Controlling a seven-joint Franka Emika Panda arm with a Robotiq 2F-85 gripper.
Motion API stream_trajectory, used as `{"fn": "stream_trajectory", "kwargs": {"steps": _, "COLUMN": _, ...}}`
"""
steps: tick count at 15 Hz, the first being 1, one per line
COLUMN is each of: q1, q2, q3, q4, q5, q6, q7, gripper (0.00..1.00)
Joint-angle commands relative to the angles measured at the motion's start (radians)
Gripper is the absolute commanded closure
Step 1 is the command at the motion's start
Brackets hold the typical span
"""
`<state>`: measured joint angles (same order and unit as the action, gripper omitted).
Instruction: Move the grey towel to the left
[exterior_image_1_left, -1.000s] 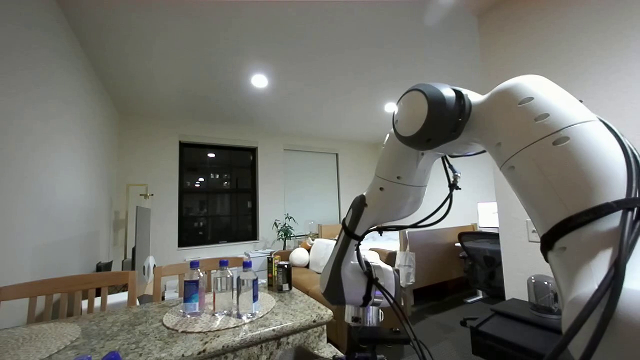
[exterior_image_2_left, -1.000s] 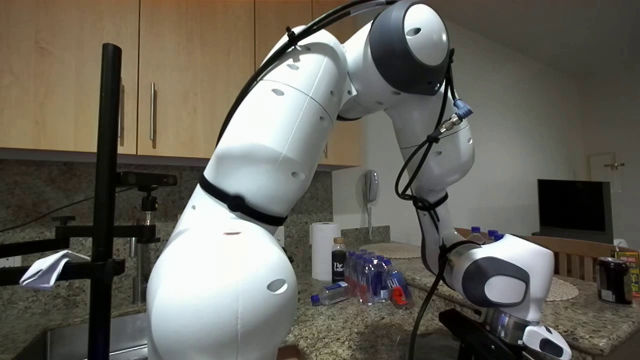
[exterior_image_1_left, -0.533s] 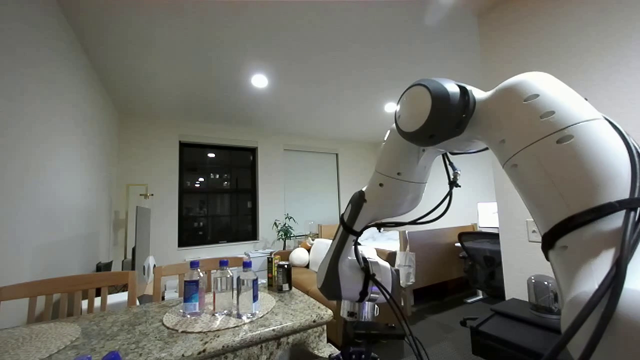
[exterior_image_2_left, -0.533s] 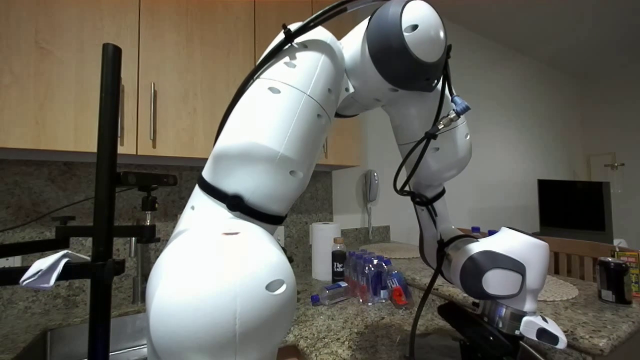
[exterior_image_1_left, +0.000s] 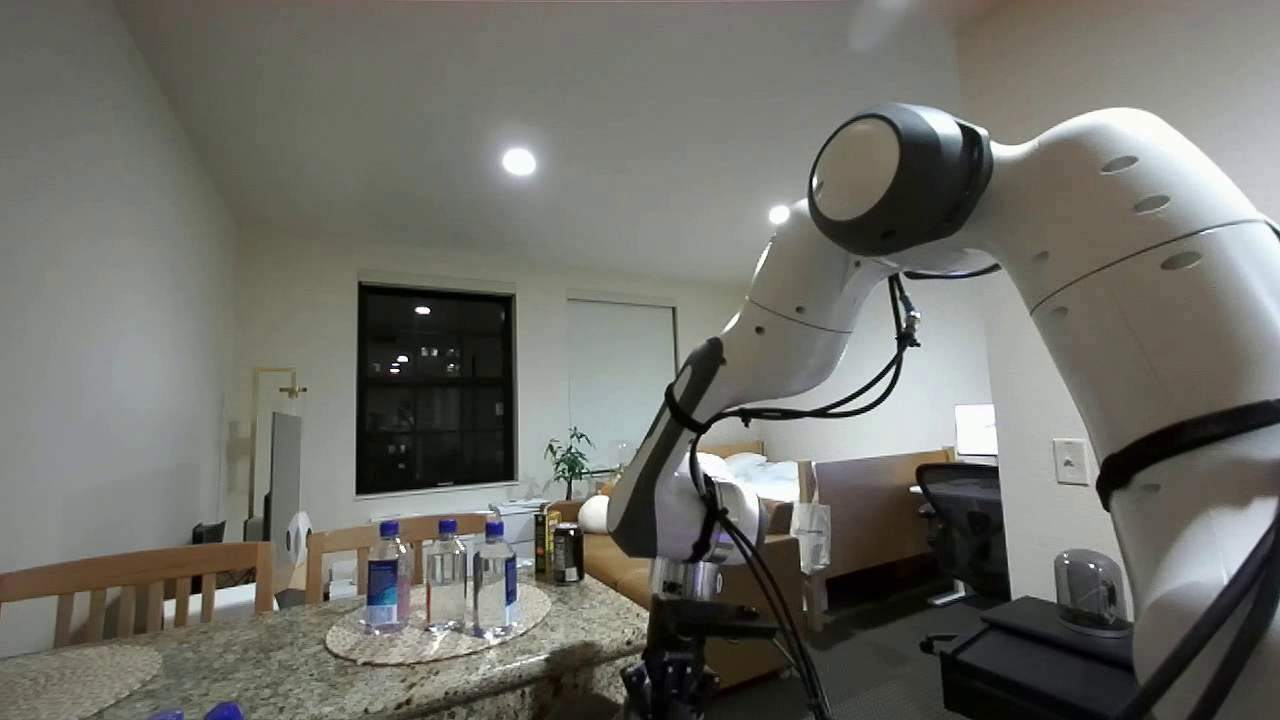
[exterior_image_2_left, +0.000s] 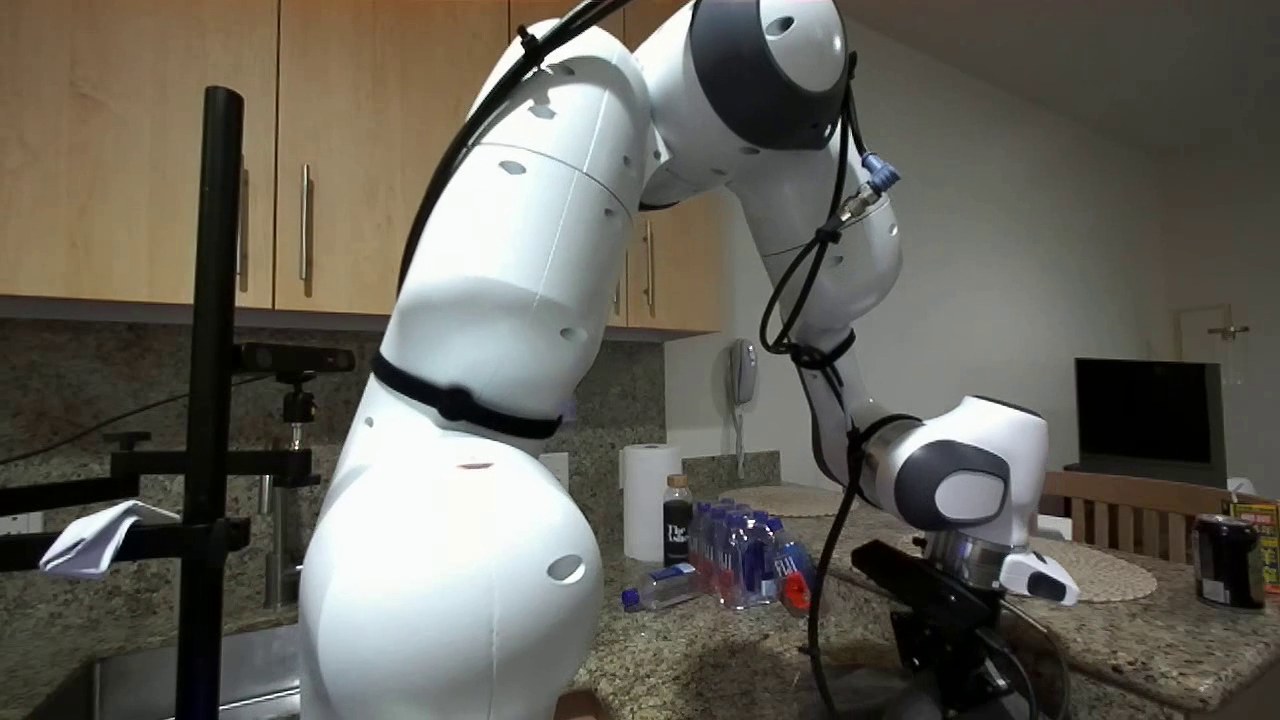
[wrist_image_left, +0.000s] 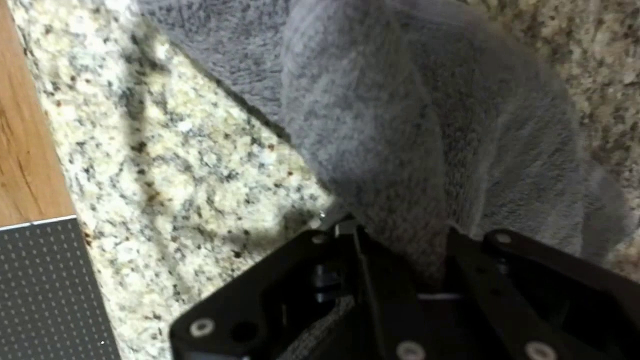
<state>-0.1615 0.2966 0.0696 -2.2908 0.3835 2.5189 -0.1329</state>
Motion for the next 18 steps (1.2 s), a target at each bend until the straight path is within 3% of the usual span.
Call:
{"fn": "stream_trajectory", "kwargs": {"steps": 1, "q1": 0.039, "q2": -0.091, "q3": -0.003, "q4": 0.005, "q5": -0.023, "q6": -0.064, "q7": -0.015, "gripper": 0.92}}
{"fn": "stream_trajectory", "kwargs": {"steps": 11, "q1": 0.157, "q2": -0.127, "q3": 0.007, "q4": 0.127, "q5": -0.104, "q6": -0.205, "q7": 0.002, "gripper": 0.92}}
{"fn": "stream_trajectory", "kwargs": {"steps": 18, "q1": 0.231, "q2": -0.172, "q3": 0.032, "q4": 0.135, "q5": -0.172, "q6": -0.247, "q7": 0.049, "gripper": 0.91}}
